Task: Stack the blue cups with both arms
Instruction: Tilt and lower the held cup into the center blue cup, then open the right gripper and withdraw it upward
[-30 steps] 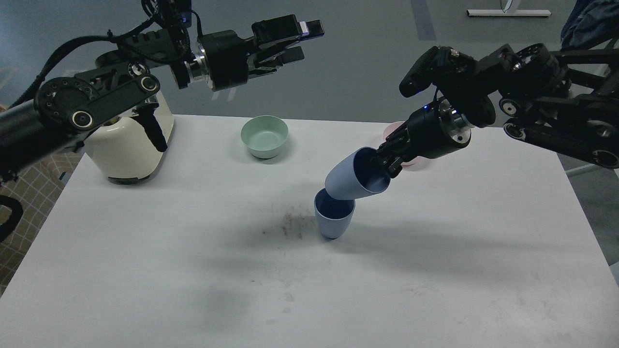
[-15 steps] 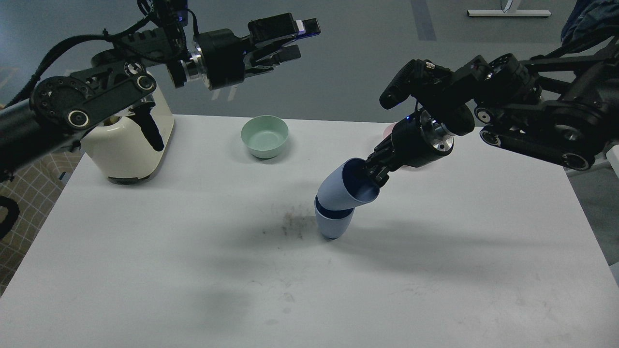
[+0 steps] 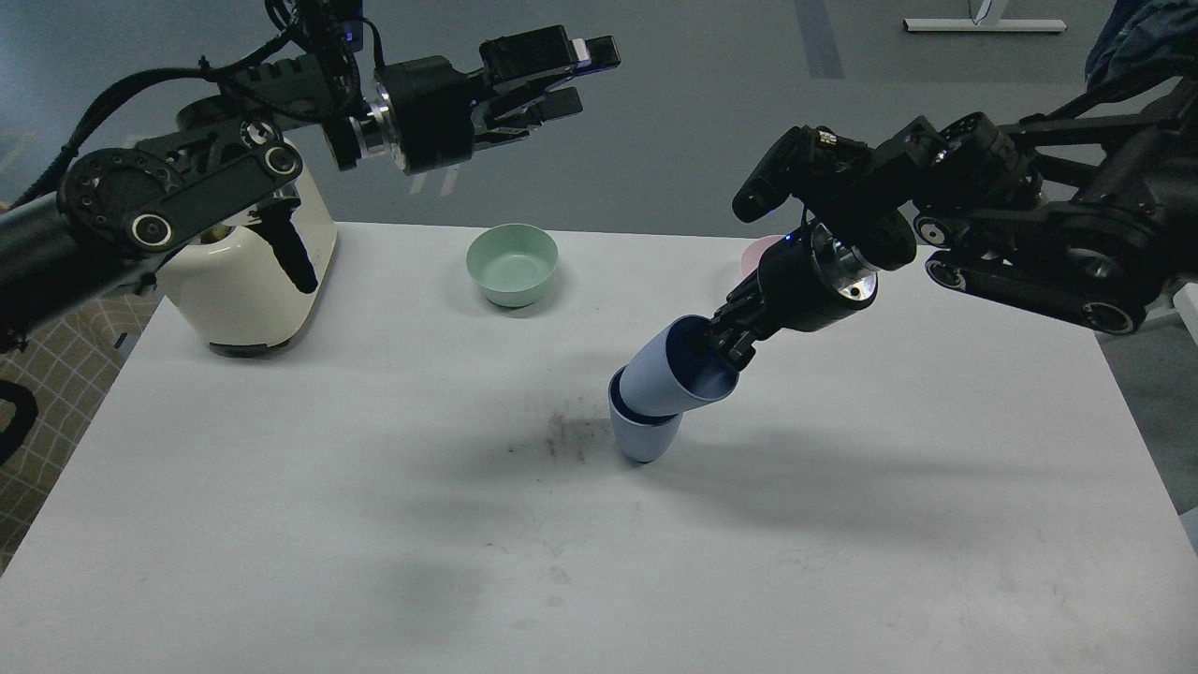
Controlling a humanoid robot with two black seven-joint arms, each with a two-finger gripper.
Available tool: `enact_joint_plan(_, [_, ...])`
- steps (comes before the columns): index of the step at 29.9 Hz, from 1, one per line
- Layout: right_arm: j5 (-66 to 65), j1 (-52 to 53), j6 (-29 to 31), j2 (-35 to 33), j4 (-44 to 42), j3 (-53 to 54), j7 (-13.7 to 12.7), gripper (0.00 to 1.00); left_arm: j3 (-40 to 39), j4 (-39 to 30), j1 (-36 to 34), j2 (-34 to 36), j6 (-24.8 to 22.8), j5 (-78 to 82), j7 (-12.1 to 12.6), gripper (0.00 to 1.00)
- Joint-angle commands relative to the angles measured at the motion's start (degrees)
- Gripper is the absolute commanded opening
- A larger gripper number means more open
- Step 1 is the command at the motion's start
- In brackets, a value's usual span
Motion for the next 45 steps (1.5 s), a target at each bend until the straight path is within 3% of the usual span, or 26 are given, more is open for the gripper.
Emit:
enact_joint_plan(1, [0.0,-0.1,0.0,0.1,0.0,0.0,0.0,0.0,-0.1,0.0,0.0,0.1,0.0,0.0,0.0,0.96])
enact_joint_plan(7, [0.3,-0.2,0.0,0.2,0.0,0.0,0.0,0.0,-0.8,0.1,0.0,0.1,0.0,0.0,0.0,0.96])
enact_joint_plan(12, [1.1,-0.2,0.0,0.2,0.0,0.0,0.0,0.14,-0.8,0.0,0.3,0.2,0.0,0.0,0.0,0.96])
enact_joint_plan(28, [1.2,-0.1,0.0,-0.1,0.0,0.0,0.0,0.26,-0.9,0.0,0.3,0.2,0.0,0.0,0.0,0.96])
enact_joint_plan(36, [4.9,2.9,0.0,-2.2,-1.9,1.0,0.0,0.38,-0.8,0.3,0.3,0.2,0.0,0.0,0.0,0.96])
enact_joint_plan(38, [6.7,4.0,0.0,-3.4,-2.6,1.7,0.0,0.45,-0.8,0.9,0.3,0.2,0.0,0.0,-0.1,0.96])
enact_joint_plan(42, [8.3,4.4,0.0,-7.4,-5.2,5.6,0.0,0.66,-0.8,1.8,0.7,0.2,0.0,0.0,-0.1,0.96])
enact_joint_plan(44, [8.4,4.2,0.0,-10.0,-6.2,7.9,0.0,0.94,-0.9,2.3,0.8,0.2,0.2,0.0,-0.1,0.96])
enact_joint_plan(45, [9.0,3.8,0.0,-11.6,-7.2,9.4,0.0,1.0,-0.9,2.9,1.1,0.1,0.3,0.0,-0.1,0.96])
